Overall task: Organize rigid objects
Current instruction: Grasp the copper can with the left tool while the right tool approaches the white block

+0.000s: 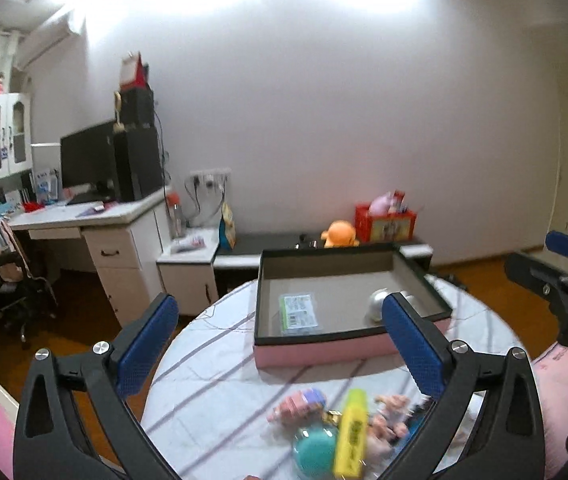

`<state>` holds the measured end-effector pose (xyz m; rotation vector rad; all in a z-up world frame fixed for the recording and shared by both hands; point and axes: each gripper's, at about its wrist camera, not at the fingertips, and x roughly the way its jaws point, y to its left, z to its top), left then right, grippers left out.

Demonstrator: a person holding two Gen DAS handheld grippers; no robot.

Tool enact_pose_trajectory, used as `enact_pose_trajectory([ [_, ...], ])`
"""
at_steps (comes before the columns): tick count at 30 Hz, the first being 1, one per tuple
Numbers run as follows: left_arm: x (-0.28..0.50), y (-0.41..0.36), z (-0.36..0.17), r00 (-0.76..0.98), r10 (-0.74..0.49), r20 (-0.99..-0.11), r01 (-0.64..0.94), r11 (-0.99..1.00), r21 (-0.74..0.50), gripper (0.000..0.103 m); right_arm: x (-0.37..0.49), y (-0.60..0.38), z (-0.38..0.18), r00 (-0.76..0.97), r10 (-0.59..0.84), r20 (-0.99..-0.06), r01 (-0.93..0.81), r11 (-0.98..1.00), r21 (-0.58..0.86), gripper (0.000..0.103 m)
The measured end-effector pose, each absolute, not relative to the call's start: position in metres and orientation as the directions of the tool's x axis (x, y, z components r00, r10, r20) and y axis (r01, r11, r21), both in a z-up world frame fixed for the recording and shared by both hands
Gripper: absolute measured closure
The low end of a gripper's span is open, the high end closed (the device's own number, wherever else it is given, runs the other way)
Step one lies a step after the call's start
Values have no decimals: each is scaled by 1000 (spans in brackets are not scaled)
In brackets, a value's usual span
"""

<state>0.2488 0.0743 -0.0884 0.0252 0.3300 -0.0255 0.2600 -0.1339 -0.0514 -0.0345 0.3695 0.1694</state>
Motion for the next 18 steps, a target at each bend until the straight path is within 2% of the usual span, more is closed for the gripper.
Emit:
enact_pose_trajectory([
  [5,196,62,-92,964,-18,-264,23,1000,18,0,195,-134,-59,955,94,-281,-111,993,-46,0],
  [10,167,44,-98,972,-26,-235,43,997,68,0,163,-135,-70,963,69,-262,-83,996,-43,0],
  [18,146,23,-114,965,-24,-260,51,994,98,0,142,-148,-91,950,64,-306,-68,998,-2,0],
])
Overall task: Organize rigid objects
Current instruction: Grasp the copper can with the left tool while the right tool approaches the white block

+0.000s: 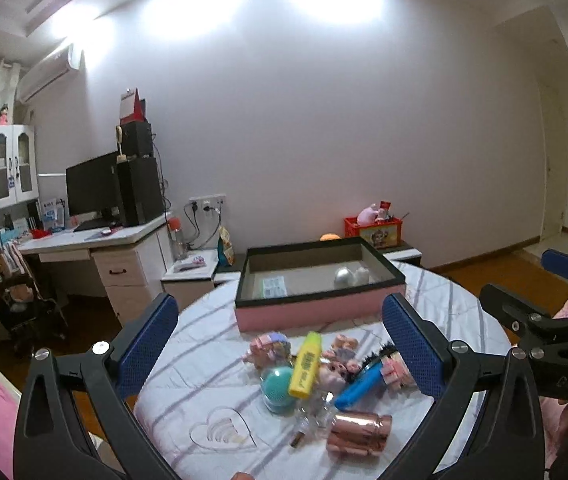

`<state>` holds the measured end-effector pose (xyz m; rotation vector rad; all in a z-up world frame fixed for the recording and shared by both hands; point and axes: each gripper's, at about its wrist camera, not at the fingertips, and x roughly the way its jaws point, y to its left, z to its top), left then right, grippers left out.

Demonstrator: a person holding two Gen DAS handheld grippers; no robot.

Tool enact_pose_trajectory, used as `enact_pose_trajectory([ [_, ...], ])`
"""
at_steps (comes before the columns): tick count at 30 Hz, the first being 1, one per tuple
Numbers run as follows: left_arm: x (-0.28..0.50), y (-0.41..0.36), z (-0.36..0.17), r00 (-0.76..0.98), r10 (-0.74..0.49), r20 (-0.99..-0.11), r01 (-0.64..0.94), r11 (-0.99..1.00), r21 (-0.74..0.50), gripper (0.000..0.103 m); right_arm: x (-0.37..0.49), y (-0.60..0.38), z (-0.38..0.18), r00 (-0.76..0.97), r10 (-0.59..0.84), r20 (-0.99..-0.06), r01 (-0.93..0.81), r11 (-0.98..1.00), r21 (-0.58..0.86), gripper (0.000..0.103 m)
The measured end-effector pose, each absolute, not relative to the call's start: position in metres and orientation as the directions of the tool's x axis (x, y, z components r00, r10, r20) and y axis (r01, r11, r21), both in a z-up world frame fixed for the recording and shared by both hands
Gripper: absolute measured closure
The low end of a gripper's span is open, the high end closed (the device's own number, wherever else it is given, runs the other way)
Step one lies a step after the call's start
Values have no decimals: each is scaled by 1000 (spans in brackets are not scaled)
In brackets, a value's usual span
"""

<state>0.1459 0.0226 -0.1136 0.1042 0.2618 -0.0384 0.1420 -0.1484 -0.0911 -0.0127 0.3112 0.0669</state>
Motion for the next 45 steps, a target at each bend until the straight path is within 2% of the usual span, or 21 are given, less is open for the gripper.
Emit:
enact_pose_trajectory([
  [4,148,14,-138,943,-44,-330,81,992,99,0,137,-153,-105,944,44,-328,-49,999,-9,0],
  [13,169,-6,-214,831,-85,-549,166,981,99,0,153,-174,-157,879,-2,-477,7,1000,10,0],
  [20,184,-17,-233,799,-92,-594,191,976,106,0,167,-185,-184,835,8,-551,22,999,48,0],
  [21,186,-17,-235,798,-98,-595,194,976,100,1,168,-186,-186,832,10,-555,22,998,52,0],
  [24,194,-17,-238,776,-120,-619,208,975,73,19,173,-188,-189,823,13,-567,28,998,64,0],
  [26,197,-20,-239,779,-105,-618,210,973,100,21,176,-188,-191,818,16,-575,27,997,67,0],
  [27,197,-22,-239,782,-97,-616,211,971,116,26,177,-188,-192,815,16,-579,29,997,67,0],
  [30,198,-25,-239,785,-94,-612,219,966,133,32,183,-188,-194,812,25,-583,25,997,77,0],
  [33,197,-18,-234,774,-157,-614,249,966,67,46,190,-186,-196,804,36,-593,20,996,89,0],
  [41,198,-1,-225,746,-242,-621,279,959,-38,47,224,-175,-206,758,128,-640,-13,983,182,0],
  [42,197,1,-223,751,-240,-615,277,960,-36,48,228,-174,-209,748,143,-648,-16,980,198,1],
  [43,196,2,-221,756,-232,-612,273,962,-28,48,230,-174,-210,747,150,-648,-17,978,207,9],
  [44,195,3,-218,762,-228,-606,269,963,-23,48,233,-174,-211,743,153,-651,-15,977,213,24],
  [45,194,5,-216,764,-234,-601,273,962,-27,48,234,-173,-212,738,157,-656,-15,976,216,32],
])
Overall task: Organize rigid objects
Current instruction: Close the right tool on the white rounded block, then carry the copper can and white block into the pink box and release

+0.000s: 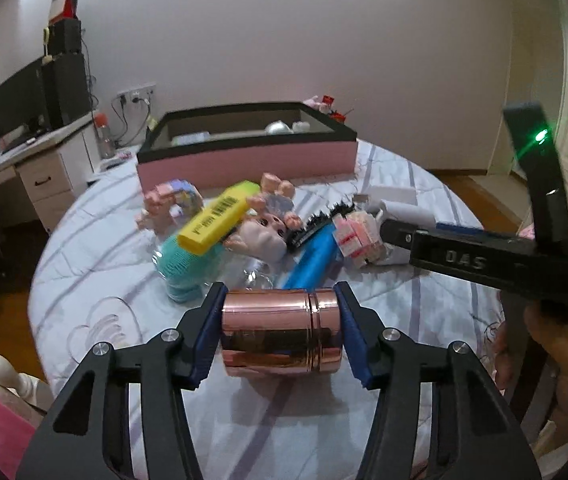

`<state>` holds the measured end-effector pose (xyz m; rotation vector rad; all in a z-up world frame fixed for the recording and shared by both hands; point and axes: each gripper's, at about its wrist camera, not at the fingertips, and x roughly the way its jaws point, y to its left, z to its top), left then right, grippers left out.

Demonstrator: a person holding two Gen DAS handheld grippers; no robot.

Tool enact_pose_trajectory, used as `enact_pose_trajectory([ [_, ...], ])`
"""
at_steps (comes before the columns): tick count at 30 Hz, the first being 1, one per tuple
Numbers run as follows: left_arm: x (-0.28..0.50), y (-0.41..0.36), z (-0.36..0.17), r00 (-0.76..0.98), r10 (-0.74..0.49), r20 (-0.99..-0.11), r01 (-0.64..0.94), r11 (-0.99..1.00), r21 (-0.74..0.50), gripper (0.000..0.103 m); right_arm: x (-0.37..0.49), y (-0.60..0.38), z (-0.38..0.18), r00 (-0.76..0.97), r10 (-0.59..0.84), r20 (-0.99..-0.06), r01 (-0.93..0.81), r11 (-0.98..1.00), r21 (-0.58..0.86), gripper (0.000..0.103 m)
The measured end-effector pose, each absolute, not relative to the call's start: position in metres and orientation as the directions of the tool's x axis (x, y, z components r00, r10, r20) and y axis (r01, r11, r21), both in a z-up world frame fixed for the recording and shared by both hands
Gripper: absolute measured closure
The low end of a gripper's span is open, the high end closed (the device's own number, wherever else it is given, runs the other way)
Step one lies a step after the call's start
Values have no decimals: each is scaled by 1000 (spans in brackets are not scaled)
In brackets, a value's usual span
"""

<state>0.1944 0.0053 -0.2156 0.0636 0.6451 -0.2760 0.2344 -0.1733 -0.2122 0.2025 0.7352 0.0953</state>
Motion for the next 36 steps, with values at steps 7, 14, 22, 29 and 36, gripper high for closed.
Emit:
enact_pose_trajectory([
  [7,200,13,-206,770,-254,-585,270,961,-62,48,242,-168,-213,725,179,-665,-32,973,228,40],
  [14,205,18,-192,791,-249,-559,253,965,-72,48,228,-147,-199,757,69,-649,-46,998,53,54],
  [22,219,24,-176,809,-249,-533,236,967,-94,48,212,-133,-168,828,9,-561,-60,996,-73,59],
  [29,236,23,-158,824,-239,-513,226,970,-89,48,220,-128,-149,841,63,-537,-97,995,-36,59],
  [36,264,21,-146,834,-225,-504,224,972,-64,48,242,-116,-126,853,132,-505,-149,989,6,59],
])
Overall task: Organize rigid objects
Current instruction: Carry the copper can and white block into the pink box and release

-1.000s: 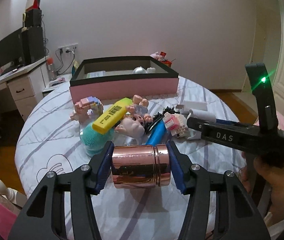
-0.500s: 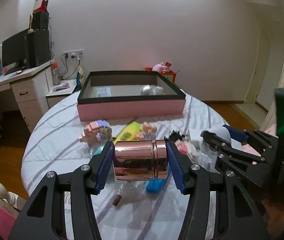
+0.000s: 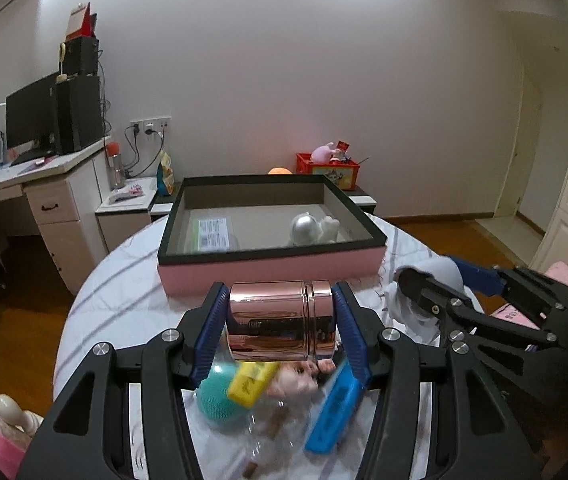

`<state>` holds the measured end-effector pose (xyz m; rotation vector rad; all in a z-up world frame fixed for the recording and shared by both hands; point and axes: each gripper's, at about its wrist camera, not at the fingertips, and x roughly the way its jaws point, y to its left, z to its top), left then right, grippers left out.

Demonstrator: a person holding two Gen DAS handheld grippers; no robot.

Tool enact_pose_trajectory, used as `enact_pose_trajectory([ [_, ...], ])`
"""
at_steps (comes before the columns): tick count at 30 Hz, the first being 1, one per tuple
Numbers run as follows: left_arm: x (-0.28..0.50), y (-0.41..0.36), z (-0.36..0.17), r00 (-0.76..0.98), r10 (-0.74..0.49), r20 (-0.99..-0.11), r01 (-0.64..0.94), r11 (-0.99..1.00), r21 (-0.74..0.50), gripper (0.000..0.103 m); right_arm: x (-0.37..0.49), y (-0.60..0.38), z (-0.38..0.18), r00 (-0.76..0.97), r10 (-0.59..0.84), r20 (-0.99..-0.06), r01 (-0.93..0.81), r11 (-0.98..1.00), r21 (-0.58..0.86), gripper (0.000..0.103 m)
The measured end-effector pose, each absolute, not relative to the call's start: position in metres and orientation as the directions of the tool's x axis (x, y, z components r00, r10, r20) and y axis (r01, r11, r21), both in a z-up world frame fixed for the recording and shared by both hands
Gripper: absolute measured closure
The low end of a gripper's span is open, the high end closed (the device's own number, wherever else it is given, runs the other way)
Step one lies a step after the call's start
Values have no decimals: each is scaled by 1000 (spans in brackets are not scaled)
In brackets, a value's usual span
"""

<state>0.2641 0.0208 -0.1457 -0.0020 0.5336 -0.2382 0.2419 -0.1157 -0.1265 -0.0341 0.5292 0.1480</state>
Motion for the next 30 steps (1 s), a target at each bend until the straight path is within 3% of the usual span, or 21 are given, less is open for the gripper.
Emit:
enact_pose_trajectory([
  [12,379,24,-117,825,-201,-528,227,974,-16,49,338,-105,-98,834,191,-517,-216,976,12,59],
  [25,519,30,-160,713,-110,-693,211,976,61,49,472,-98,-143,694,224,-684,-233,969,82,59],
  [30,538,35,-173,702,-96,-706,203,977,69,49,493,-89,-159,664,213,-716,-246,967,60,59],
])
